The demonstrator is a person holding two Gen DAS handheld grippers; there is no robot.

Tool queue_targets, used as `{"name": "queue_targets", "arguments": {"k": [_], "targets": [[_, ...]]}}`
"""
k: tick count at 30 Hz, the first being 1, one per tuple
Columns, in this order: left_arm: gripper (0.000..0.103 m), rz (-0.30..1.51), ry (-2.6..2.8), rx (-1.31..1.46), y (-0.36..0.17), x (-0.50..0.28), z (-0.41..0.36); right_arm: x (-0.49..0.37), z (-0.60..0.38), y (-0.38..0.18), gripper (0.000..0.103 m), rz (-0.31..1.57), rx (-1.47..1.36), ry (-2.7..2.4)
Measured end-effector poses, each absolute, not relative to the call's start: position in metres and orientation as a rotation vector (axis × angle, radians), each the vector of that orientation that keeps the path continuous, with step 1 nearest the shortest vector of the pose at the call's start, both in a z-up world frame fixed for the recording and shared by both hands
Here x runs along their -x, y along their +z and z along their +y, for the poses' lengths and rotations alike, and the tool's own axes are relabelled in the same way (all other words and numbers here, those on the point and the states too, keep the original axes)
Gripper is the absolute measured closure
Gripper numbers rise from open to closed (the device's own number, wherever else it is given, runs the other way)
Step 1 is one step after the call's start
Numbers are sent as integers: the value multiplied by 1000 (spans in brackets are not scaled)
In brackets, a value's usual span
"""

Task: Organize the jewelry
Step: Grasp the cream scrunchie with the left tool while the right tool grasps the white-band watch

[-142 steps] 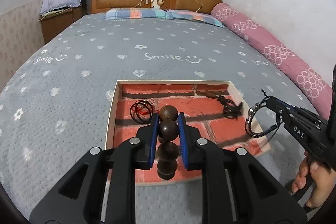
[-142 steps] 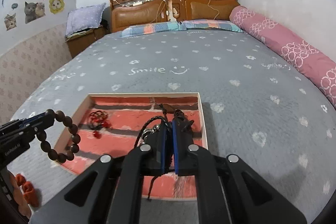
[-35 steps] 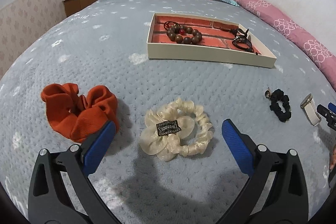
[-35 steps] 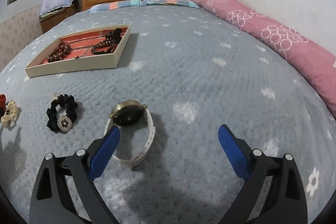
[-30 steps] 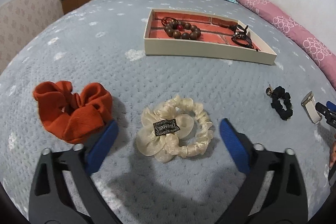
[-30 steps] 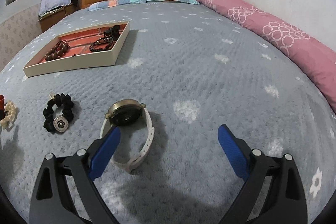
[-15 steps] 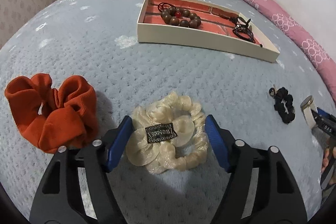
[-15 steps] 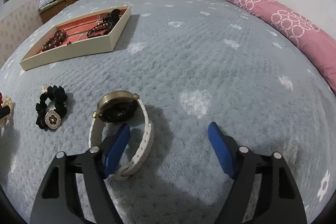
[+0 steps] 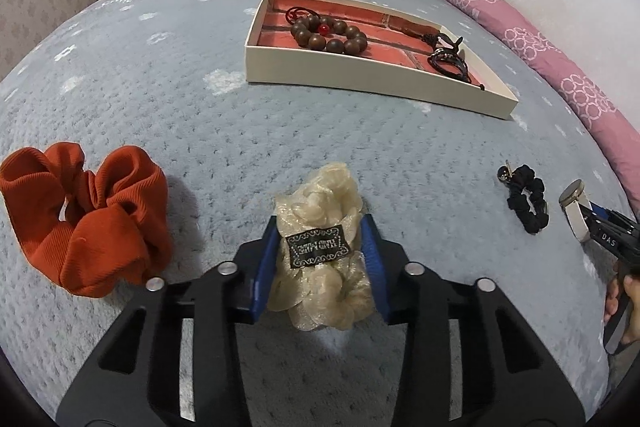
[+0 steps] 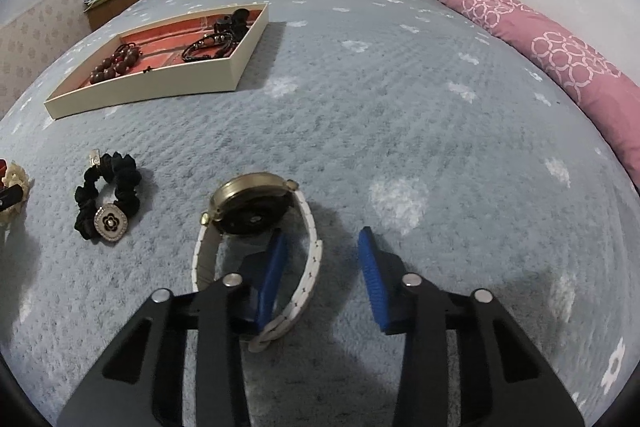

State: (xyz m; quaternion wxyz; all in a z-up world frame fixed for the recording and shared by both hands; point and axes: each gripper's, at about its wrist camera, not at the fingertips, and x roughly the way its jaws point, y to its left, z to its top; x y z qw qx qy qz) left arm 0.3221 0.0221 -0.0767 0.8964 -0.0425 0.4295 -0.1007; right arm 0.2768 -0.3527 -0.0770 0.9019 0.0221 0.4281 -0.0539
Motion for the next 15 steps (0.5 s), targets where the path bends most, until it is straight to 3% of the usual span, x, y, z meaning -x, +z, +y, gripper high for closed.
{"name": "queue_targets", "arguments": {"k": [5, 15], "targets": [[70, 885, -208, 78, -76, -321, 21, -275, -350, -77, 86, 877, -37, -103], [71, 873, -174, 68, -76, -318, 21, -274, -350, -75, 91, 871, -33, -112]]}}
